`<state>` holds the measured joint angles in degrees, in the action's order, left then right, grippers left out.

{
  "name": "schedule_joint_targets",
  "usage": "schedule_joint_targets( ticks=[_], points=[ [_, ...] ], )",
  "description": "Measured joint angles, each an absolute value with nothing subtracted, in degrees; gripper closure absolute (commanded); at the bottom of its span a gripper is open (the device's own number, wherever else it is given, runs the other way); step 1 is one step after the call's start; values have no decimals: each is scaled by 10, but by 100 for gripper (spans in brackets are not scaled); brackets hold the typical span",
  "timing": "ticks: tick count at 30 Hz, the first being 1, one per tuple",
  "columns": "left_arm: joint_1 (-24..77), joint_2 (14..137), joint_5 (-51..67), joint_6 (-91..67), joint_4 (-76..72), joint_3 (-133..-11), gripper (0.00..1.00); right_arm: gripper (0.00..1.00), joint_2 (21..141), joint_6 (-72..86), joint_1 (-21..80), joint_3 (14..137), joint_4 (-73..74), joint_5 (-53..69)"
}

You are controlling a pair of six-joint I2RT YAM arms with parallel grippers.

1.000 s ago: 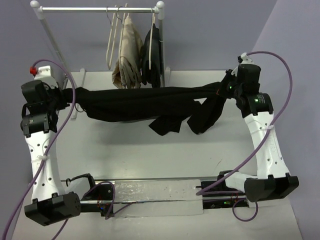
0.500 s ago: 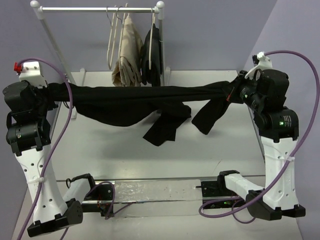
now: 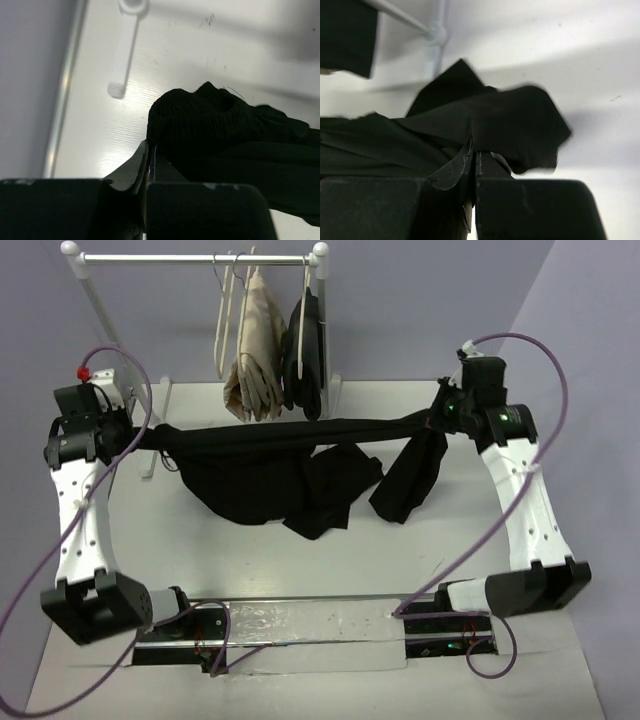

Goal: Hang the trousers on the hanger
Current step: Flatten out the trousers at the center of the board.

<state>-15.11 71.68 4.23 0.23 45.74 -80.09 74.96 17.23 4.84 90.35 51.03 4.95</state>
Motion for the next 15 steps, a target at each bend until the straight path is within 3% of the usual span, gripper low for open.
schedule_joint_targets(
  ticks=[7, 11, 15],
  points=[
    [-166, 755, 58, -13, 453, -811, 100, 100, 775, 166, 130, 898, 503, -52],
    [-190, 710, 55, 0, 436, -766, 100, 100, 712, 187, 167, 791, 470, -71],
    [-225, 671, 46, 24, 442, -677, 100, 72, 684, 243, 219, 662, 467, -74]
  ],
)
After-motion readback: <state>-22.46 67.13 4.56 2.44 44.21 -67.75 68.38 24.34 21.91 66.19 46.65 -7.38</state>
